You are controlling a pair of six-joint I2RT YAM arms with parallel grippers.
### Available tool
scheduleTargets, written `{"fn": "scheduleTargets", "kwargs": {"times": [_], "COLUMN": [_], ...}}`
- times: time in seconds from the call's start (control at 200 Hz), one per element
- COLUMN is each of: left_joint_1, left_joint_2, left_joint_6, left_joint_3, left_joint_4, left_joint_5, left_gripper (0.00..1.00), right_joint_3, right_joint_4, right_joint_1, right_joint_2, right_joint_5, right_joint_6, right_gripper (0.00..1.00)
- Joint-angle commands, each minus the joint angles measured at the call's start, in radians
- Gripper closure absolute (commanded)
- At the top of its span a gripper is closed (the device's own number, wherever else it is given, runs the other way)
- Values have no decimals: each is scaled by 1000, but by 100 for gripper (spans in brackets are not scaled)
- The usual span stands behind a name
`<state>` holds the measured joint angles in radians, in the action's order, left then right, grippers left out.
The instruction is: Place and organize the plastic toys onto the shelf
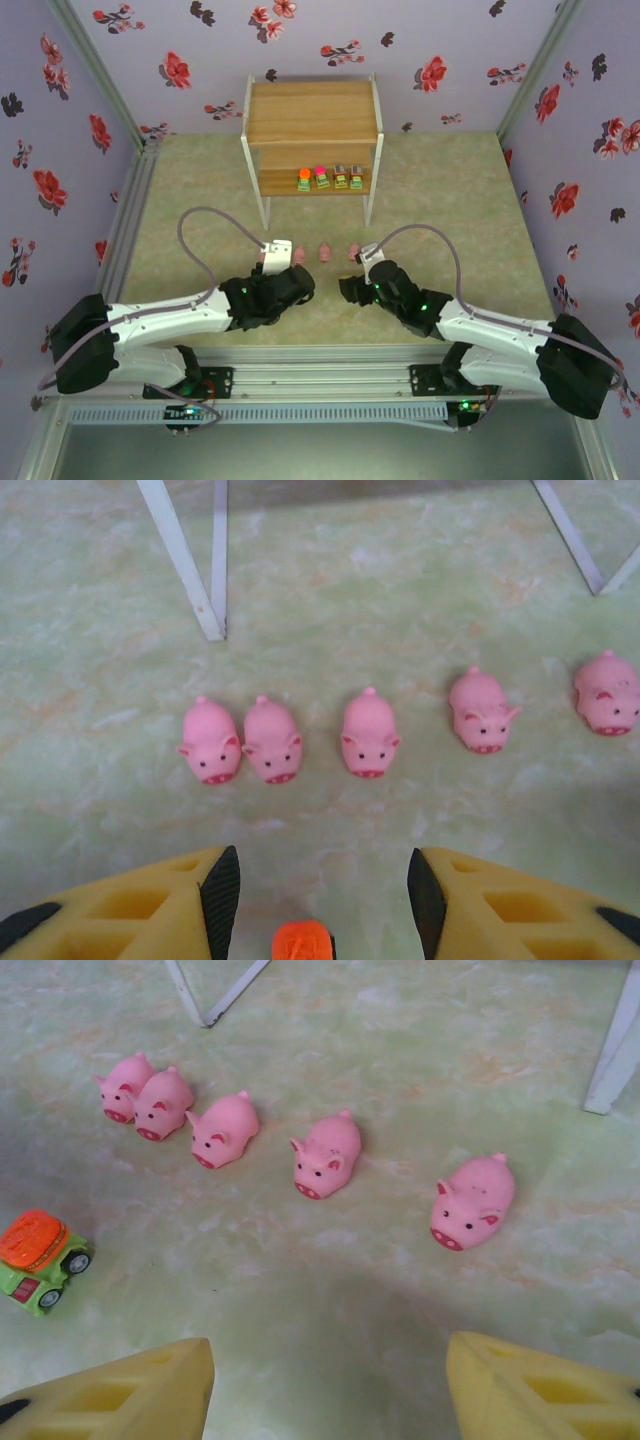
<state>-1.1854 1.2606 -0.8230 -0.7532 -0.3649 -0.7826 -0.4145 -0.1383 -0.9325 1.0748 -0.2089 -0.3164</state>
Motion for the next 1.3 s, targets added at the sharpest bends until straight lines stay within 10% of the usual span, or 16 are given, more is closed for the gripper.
{"fn": "scheduleTargets", "kwargs": {"times": [0.0, 0.725, 1.295], "left_joint_1": [-35, -127, -127], "left_joint_2": [1, 150, 206], "left_joint_6": [-122, -412, -356], "left_joint_3": [26, 98, 169], "left_joint_4": [-41, -69, 85], "left_joint_5": [-51, -58, -66], "left_gripper": [48, 46, 45], "right_joint_3": [-32, -47, -49], "right_joint_4": [-23, -20, -17], "right_joint_1": [-18, -44, -43], "right_joint_2": [7, 41, 45], "right_joint_5": [-12, -10, -8], "right_joint_6": [29, 39, 36], "right_gripper": [49, 45, 44]}}
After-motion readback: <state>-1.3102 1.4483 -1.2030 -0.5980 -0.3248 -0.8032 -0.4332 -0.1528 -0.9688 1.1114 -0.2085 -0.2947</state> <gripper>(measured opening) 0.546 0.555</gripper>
